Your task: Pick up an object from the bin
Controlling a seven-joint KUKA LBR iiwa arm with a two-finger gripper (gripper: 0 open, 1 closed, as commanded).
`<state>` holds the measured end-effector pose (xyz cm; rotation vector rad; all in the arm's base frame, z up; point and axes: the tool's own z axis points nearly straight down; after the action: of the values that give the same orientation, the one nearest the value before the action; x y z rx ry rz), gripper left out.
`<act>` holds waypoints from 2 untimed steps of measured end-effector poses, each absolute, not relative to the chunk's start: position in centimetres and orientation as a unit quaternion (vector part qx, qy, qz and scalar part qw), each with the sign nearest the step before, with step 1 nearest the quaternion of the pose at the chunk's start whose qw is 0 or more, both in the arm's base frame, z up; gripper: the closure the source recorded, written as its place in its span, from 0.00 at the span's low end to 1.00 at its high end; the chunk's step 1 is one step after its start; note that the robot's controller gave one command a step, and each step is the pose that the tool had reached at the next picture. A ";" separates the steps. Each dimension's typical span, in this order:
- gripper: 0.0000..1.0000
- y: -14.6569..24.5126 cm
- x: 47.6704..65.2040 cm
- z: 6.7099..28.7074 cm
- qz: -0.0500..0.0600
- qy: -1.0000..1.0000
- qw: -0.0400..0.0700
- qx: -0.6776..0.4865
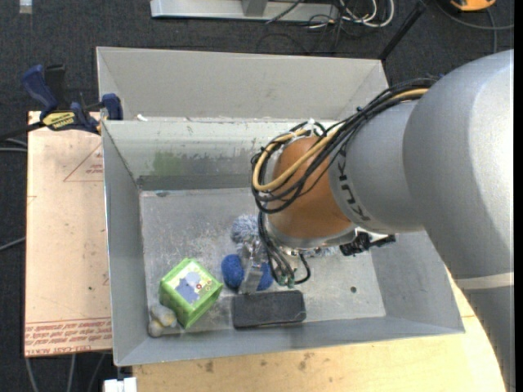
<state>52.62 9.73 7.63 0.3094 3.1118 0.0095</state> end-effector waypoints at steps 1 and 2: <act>1.00 9.7 52.4 9.3 0.001 0.995 0.002 0.098; 1.00 9.7 52.4 10.9 0.001 0.995 0.000 0.098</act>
Offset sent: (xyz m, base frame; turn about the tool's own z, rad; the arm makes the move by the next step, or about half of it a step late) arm 0.0000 -0.0002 0.0082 0.0000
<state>52.39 9.66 10.94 0.3069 3.1257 0.0019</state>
